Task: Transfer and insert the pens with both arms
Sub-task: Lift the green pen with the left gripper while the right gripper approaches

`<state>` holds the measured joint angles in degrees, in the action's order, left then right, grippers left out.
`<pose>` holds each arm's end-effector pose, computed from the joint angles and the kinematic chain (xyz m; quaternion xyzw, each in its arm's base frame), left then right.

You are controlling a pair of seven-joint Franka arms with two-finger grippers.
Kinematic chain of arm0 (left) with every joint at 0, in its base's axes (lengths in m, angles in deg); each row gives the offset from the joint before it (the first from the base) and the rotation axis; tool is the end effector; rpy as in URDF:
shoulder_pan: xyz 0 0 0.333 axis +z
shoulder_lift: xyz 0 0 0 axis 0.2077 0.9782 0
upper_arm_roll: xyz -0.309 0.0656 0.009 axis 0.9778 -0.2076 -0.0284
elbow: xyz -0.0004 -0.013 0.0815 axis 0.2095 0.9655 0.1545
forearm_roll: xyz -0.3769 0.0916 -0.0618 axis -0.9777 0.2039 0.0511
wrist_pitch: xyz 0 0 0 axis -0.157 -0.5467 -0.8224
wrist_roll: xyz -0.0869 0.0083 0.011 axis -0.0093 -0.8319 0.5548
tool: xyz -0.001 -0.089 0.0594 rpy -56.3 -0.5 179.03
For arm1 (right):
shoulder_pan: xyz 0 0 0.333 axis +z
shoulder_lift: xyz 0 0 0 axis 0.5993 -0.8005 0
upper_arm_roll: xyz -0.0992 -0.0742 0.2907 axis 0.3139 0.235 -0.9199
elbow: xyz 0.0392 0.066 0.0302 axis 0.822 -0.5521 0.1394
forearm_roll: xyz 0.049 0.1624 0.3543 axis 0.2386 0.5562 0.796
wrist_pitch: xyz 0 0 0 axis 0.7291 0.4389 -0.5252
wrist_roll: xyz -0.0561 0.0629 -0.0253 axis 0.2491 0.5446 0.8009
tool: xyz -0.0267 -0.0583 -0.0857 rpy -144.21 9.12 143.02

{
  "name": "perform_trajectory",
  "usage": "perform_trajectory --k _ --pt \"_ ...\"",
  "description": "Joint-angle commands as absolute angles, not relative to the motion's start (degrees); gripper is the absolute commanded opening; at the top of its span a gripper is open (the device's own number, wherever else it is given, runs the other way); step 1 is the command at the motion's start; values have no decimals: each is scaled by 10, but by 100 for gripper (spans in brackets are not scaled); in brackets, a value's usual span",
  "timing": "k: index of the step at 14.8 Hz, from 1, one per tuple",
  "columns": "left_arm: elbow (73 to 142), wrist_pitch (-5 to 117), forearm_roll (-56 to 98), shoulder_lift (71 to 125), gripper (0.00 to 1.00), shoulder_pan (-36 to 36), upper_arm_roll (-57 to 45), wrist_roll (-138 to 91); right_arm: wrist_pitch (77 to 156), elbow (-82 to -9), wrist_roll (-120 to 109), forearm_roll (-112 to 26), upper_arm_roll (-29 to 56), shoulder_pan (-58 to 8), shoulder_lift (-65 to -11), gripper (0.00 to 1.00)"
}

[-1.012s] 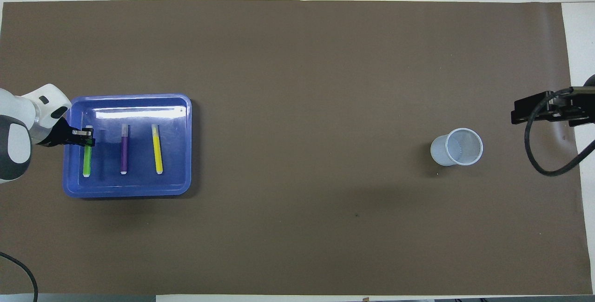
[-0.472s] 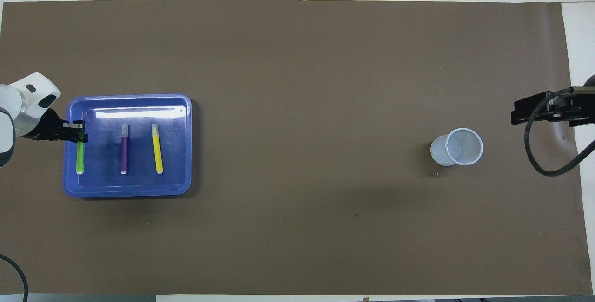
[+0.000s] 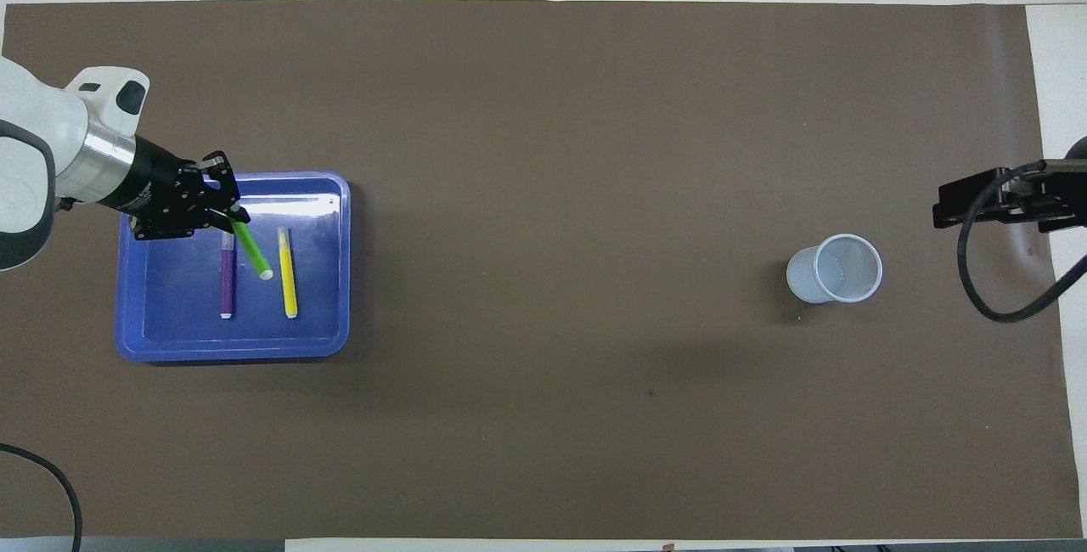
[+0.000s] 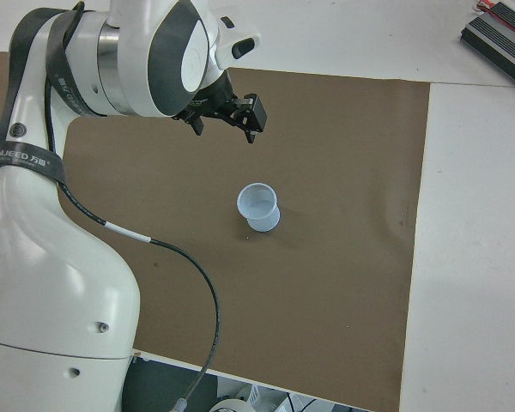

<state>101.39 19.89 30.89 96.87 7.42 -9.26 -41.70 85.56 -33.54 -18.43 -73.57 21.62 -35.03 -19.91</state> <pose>0.5844 -0.0664 0.4550 0.9454 0.2887 -0.1149 0.0980 0.5308 0.0091 0.6348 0.9992 -0.0354 -0.0181 0.0011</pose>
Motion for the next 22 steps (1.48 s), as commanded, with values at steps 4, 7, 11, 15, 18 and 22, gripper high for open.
perform_trajectory --k 4,7,11,15,18,22 --pt "1016 184 163 927 0 61 -98 -645 876 -341 -205 -682 210 -352 -196 100" --pt "1027 187 103 898 0 60 -85 -757 907 -344 -271 -598 202 -341 -196 100" --pt "1065 201 34 857 0 49 -85 -855 957 -356 -405 -503 201 -287 -194 100" --pt "1105 241 -48 832 0 19 -85 -960 1042 -365 -468 -433 200 -225 -195 100" --pt "1142 282 -97 808 0 -4 -85 -989 1104 -375 -492 -402 200 -176 -199 100" --pt "1184 314 -151 781 0 -22 -85 -999 1187 -408 -494 -370 200 -120 -204 100"
